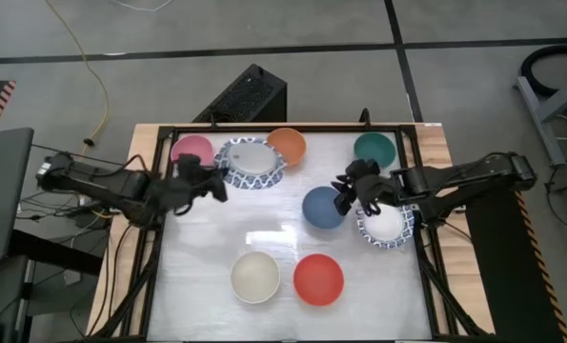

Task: Nest bowls inside each other
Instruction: Stack the bottom white patterned plate on top of the stacked white patterned plates

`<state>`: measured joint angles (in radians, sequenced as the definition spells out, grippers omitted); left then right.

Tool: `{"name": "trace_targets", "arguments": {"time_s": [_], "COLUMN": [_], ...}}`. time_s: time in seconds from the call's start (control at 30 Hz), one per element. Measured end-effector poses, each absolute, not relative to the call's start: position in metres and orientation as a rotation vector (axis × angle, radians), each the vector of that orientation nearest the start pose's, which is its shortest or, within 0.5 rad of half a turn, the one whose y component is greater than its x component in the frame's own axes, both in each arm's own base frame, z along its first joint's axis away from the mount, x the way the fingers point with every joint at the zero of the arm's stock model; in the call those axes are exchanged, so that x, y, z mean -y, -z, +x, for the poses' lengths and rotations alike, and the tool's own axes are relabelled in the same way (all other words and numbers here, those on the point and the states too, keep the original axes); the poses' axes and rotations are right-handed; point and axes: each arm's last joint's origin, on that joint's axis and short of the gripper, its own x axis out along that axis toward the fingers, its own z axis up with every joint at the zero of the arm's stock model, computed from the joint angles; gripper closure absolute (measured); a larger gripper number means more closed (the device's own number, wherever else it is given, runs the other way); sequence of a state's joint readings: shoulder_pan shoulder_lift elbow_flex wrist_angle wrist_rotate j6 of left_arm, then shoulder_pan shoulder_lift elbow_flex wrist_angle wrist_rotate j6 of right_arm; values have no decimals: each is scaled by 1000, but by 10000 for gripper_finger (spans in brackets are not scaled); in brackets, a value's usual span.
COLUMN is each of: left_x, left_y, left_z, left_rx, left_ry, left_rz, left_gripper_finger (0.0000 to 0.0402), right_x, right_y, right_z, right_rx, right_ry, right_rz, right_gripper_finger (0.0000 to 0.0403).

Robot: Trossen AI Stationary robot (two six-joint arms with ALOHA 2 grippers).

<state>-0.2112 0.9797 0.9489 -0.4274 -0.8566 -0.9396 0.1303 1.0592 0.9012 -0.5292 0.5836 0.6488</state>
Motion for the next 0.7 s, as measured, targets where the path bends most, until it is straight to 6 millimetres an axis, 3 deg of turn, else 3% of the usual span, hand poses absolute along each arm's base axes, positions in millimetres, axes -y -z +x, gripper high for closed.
{"name": "trace_targets", "arguments": {"time_s": [0.13,0.37,0.7], "left_x": [-1,-35,-71], "left_y": [-338,-323,-304], "left_z": [217,249,286], "left_rx": [-67,-90,-50], "left_ry": [-699,-654,-527], "left_rz": [-686,-760,-854], "left_gripper_finger": [400,400,400], "right_x": [-11,-13,-12], "right_y": [-304,-320,-332], "right_z": [207,198,213], "right_rx": [-438,-311,-183], "right_ry": [612,673,734], "right_rz": [364,257,117], "right_gripper_finger": [265,265,265]}}
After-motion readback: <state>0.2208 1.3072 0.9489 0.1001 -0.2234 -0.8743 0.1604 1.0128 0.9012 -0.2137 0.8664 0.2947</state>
